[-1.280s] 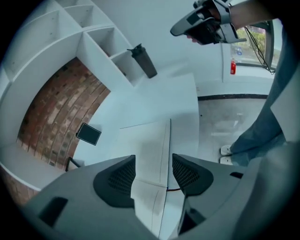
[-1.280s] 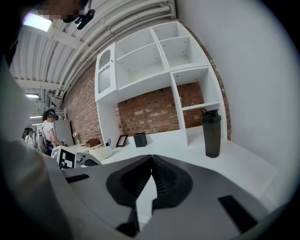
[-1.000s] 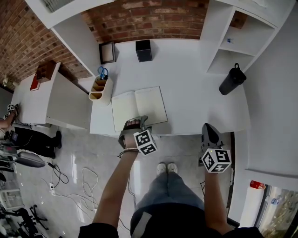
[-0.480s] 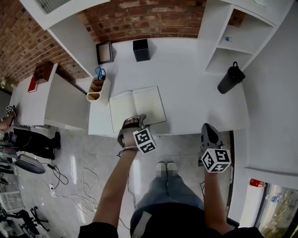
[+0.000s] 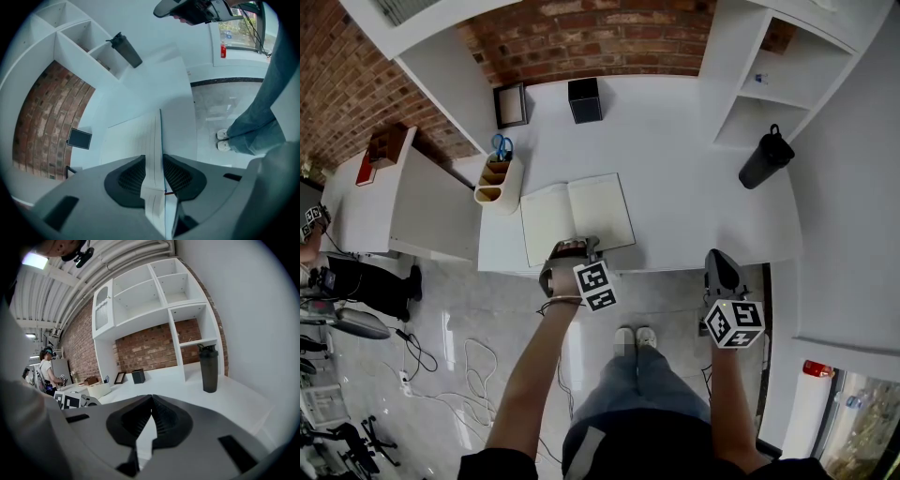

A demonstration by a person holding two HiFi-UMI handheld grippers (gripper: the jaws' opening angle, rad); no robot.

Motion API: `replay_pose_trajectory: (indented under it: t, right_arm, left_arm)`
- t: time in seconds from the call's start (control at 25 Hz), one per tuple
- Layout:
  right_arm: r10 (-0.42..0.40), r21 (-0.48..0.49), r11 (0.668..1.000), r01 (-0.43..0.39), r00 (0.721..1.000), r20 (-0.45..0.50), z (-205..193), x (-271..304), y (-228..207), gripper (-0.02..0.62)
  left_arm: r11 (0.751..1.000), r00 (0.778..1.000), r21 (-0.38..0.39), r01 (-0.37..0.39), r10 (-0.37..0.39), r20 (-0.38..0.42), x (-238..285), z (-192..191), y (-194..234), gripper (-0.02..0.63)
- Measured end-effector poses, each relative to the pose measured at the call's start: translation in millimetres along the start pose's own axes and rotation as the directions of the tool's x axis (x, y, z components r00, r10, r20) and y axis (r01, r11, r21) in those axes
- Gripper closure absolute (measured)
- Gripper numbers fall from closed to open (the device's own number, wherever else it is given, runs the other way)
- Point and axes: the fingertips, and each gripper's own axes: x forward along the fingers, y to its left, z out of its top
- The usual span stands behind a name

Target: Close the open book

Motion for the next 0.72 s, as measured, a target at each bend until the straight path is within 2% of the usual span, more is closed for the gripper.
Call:
replay_pose_trajectory:
  t: [0.12, 0.44, 0.72]
  right_arm:
    - [-0.002, 0.002, 1.000, 0.002, 1.000, -0.002, -1.9, -0.5, -0.4, 0.597]
    - [-0.010, 0.003, 1.000, 0.010, 1.000, -0.002, -1.6, -1.2, -2.3, 0.597]
    - [-0.014, 0.002, 1.000, 0.014, 1.000, -0.008, -3.6, -2.6, -2.3, 0.597]
  left_arm:
    - [1.000, 1.000, 0.000, 0.027, -0.027, -0.004, 1.3, 0.1, -4.5, 0.516]
    - [0.997, 0.997, -0.014, 0.079, -0.079, -0.016, 2.3, 0.5, -6.9, 0.538]
    - [0.997, 0.999, -0.064, 0.040, -0.039, 0.025, -1.1, 0.3, -5.1, 0.555]
